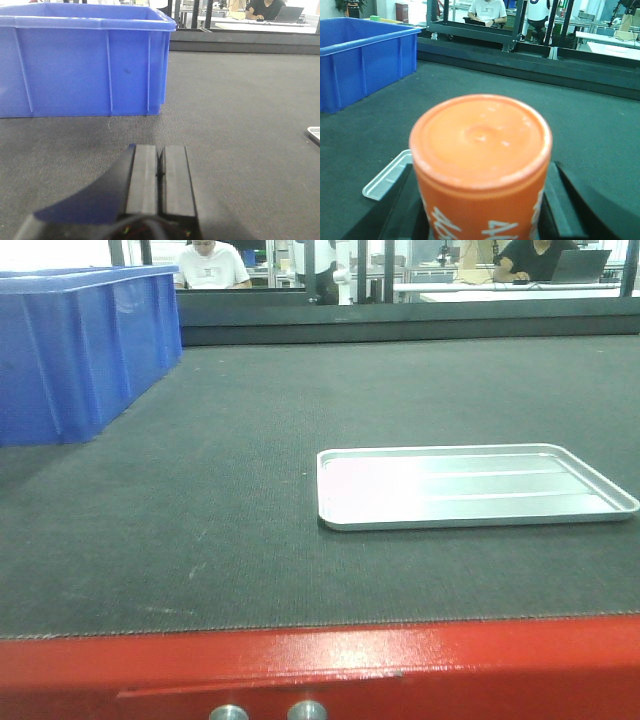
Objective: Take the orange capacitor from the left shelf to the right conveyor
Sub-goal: 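Move the right gripper with the capacitor over the empty metal tray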
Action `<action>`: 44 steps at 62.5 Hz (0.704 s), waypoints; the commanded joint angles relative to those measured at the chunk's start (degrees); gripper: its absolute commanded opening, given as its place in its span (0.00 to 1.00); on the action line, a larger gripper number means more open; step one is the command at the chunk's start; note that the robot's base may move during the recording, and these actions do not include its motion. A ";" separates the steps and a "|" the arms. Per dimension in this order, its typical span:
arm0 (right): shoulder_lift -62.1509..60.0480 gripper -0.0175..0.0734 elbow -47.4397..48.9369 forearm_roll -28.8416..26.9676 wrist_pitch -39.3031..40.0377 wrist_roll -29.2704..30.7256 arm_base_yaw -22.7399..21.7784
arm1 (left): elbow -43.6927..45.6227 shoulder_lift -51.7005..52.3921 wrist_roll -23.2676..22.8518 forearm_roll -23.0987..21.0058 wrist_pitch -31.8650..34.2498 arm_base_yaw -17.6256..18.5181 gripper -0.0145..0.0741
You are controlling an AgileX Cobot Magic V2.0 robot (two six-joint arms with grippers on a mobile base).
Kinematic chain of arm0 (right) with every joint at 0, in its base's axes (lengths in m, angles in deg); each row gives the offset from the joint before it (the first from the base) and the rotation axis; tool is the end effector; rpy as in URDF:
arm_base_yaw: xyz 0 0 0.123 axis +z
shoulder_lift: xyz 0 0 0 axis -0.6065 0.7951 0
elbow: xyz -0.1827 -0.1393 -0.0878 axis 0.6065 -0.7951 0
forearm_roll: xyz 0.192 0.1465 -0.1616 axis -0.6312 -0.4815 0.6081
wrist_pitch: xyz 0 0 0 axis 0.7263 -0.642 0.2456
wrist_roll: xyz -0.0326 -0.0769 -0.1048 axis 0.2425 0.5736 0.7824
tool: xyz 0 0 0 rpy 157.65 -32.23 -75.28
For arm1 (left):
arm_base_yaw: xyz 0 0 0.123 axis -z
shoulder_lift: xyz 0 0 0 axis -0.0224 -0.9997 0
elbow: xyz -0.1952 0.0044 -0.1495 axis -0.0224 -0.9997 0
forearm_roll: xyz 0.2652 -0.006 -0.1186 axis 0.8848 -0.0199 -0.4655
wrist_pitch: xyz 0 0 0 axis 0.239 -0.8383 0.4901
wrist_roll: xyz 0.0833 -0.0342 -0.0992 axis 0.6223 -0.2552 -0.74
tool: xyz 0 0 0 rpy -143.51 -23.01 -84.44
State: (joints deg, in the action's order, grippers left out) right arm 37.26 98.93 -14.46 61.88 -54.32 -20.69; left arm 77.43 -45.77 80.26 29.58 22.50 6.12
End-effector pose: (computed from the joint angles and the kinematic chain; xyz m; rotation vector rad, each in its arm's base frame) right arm 0.1493 0.0410 0.3252 -0.2544 1.5736 0.1613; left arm 0.1771 -0.0236 0.1982 0.0696 1.5603 -0.1400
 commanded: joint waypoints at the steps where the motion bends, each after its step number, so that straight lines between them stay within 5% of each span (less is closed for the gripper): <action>1: 0.88 0.29 1.69 0.68 5.09 0.00 -0.36 | 0.26 0.56 -0.09 -0.20 5.14 0.23 0.02; 44: 0.88 0.29 1.69 0.68 5.09 0.00 -0.36 | 0.26 0.56 -0.09 -0.20 5.14 0.14 0.02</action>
State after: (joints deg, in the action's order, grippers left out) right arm 37.26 98.93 -14.46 61.88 -54.32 -20.69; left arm 77.43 -45.77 80.26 29.58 22.50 6.12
